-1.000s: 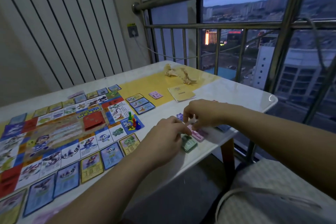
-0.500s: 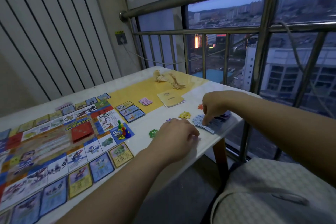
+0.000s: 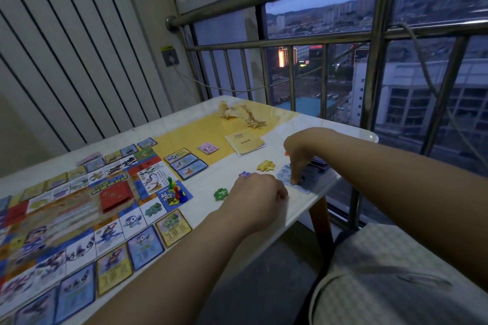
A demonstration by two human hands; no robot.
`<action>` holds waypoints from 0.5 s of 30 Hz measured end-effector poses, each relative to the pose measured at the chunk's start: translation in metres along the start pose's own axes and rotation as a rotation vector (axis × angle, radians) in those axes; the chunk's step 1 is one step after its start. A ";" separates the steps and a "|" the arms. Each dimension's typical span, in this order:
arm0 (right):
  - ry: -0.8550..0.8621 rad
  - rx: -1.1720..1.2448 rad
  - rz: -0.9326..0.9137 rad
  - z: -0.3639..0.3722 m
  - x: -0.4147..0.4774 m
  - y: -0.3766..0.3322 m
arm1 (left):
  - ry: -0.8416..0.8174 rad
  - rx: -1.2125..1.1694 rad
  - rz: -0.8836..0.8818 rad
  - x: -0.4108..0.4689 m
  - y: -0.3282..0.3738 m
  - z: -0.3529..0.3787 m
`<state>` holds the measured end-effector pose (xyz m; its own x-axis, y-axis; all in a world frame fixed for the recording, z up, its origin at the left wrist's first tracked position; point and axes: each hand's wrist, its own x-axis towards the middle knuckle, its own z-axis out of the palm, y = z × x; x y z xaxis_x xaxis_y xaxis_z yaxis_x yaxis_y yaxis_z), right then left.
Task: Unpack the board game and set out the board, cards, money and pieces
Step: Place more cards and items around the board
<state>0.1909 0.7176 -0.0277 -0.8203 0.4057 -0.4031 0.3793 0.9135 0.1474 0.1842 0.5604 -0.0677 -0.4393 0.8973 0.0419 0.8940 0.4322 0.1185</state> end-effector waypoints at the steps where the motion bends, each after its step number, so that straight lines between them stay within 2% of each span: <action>1: 0.001 0.000 0.004 0.000 0.001 -0.001 | 0.000 -0.004 -0.001 0.000 0.000 0.000; 15: 0.005 -0.013 -0.056 0.001 -0.009 -0.006 | 0.028 -0.019 0.035 -0.002 -0.003 0.001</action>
<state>0.1964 0.7086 -0.0254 -0.8420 0.3543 -0.4069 0.3274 0.9349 0.1366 0.1821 0.5576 -0.0691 -0.4105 0.9089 0.0740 0.9071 0.3987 0.1348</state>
